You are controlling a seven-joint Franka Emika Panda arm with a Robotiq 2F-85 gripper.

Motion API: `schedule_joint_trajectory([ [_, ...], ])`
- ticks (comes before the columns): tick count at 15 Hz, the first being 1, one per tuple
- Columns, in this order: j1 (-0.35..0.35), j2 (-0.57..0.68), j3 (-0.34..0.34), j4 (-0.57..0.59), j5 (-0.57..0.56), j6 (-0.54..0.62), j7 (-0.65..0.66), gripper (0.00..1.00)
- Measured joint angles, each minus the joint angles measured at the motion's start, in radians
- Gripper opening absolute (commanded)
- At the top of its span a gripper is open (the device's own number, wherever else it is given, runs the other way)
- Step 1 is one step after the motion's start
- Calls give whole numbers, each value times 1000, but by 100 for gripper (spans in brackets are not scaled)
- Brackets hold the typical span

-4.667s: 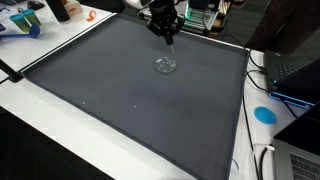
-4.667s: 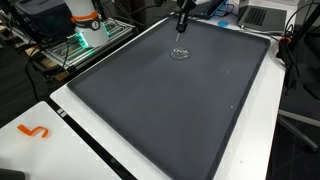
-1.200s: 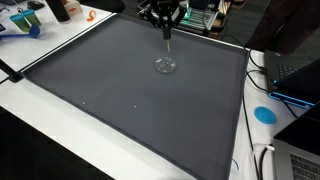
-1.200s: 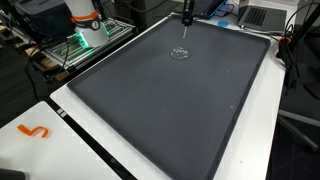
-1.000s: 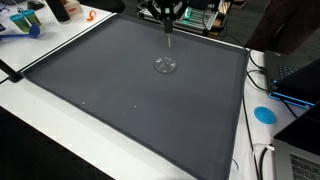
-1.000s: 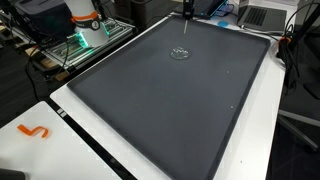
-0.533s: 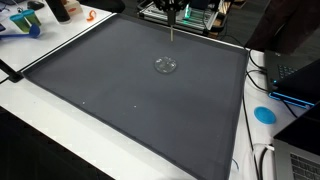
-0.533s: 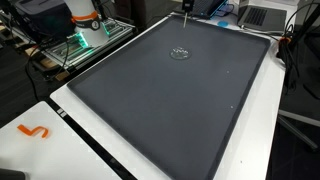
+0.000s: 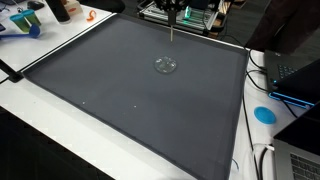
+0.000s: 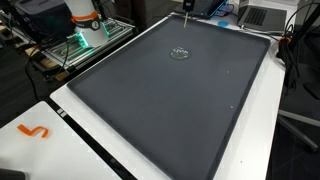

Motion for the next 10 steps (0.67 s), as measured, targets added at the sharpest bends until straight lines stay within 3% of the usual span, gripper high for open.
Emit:
schedule_joint_trajectory([
  [10, 101, 122, 73, 140, -284, -123, 249, 3],
])
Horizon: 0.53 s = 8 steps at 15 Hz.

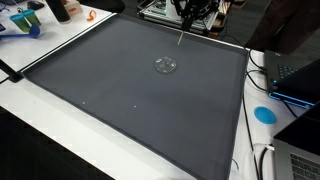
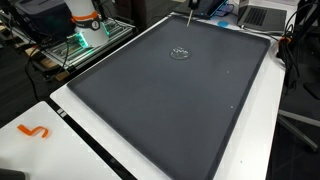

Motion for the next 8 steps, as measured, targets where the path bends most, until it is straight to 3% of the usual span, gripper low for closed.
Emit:
schedule_joint_trajectory([
  [8, 89, 160, -1, 154, -172, -115, 174, 3],
])
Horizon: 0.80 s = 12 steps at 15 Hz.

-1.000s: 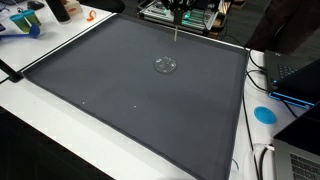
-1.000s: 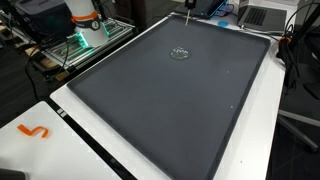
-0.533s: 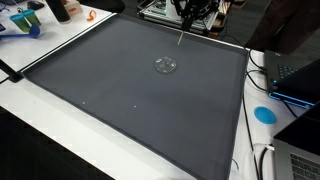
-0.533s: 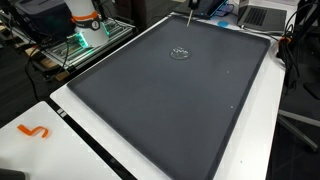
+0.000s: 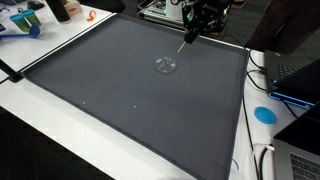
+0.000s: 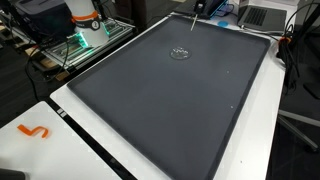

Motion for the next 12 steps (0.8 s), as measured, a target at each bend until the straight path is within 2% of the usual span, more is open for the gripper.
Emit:
schedule_joint_trajectory([
  [12, 78, 150, -42, 152, -49, -108, 108, 3],
])
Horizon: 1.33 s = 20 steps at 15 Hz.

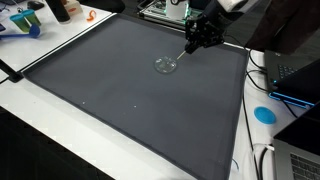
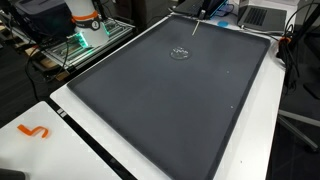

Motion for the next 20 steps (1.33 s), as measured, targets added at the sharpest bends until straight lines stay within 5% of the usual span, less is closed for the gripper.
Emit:
schedule_joint_trajectory([
  [20, 14, 138, -52, 187, 48, -110, 10, 3],
])
